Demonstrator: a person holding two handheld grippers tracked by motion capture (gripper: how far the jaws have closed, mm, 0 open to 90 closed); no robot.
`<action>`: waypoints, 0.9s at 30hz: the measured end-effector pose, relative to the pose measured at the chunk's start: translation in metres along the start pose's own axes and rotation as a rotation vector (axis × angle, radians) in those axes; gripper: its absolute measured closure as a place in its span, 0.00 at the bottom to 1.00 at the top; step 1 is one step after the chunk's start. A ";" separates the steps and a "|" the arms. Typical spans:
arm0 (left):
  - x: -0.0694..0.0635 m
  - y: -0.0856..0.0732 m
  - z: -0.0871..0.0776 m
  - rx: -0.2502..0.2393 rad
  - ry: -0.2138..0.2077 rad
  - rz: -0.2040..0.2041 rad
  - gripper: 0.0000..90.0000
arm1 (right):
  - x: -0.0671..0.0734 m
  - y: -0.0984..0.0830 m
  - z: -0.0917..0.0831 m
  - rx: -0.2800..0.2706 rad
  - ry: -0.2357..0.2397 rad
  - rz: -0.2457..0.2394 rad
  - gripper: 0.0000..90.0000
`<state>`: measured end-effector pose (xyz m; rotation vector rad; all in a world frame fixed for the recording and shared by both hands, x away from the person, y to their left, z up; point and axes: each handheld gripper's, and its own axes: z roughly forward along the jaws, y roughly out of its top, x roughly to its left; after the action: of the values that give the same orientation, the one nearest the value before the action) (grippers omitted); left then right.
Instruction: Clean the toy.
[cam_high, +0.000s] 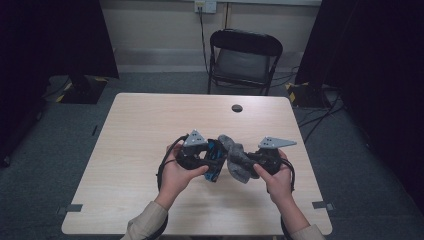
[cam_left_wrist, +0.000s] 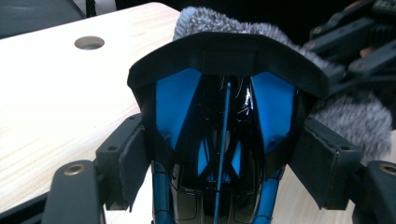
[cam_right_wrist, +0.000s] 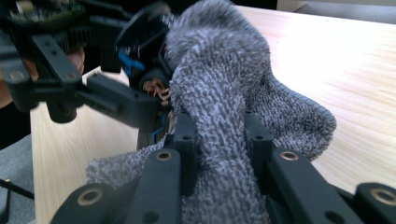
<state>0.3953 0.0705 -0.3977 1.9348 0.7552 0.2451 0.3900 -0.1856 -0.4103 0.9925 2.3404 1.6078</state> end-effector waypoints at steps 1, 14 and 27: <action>0.000 0.001 -0.001 -0.002 -0.003 0.001 0.28 | 0.000 -0.001 0.001 0.002 0.009 0.004 0.81; -0.002 0.011 -0.005 -0.050 -0.018 0.003 0.28 | 0.007 -0.012 0.013 0.060 0.049 -0.042 0.81; -0.004 0.018 -0.010 -0.072 -0.019 0.007 0.28 | 0.007 -0.036 0.028 0.147 0.046 -0.043 0.81</action>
<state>0.3943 0.0700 -0.3772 1.8692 0.7180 0.2545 0.3813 -0.1668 -0.4515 0.9343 2.5240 1.4767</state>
